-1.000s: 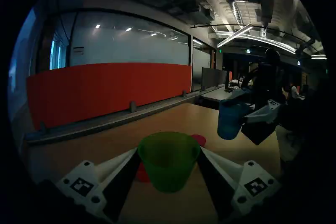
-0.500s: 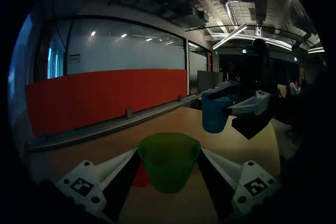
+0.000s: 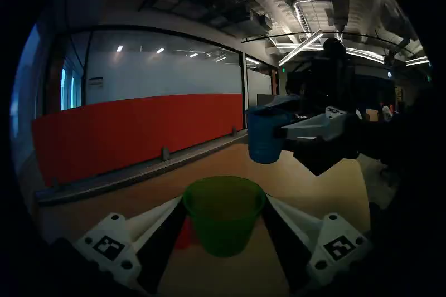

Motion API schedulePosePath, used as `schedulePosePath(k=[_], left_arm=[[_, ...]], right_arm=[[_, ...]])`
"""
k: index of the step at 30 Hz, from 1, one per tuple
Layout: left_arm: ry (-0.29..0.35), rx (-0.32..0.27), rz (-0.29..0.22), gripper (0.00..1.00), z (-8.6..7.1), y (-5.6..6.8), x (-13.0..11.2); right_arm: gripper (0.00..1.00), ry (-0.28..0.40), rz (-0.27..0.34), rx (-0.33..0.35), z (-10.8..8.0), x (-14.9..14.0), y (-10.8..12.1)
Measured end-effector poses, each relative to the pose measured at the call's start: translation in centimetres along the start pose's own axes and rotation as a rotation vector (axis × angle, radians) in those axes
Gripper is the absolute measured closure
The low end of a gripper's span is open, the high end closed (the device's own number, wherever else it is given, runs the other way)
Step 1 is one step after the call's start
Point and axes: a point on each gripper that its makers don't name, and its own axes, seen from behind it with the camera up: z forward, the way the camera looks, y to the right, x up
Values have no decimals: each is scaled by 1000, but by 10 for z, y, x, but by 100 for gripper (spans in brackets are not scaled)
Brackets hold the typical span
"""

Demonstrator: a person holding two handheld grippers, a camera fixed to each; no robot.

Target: Pour water

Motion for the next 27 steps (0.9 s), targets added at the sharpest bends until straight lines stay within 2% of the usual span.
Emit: schedulePosePath(k=[6,18,27], left_arm=[[9,-5,0,12,3,9,3],[12,-12,-7,12,9,20,1],[22,-22,-33,12,12,24,1]], right_arm=[[9,5,-52,3,2,10,3],[9,9,-177,-2,9,27,12],[9,26,-283,-7,16,50,22]])
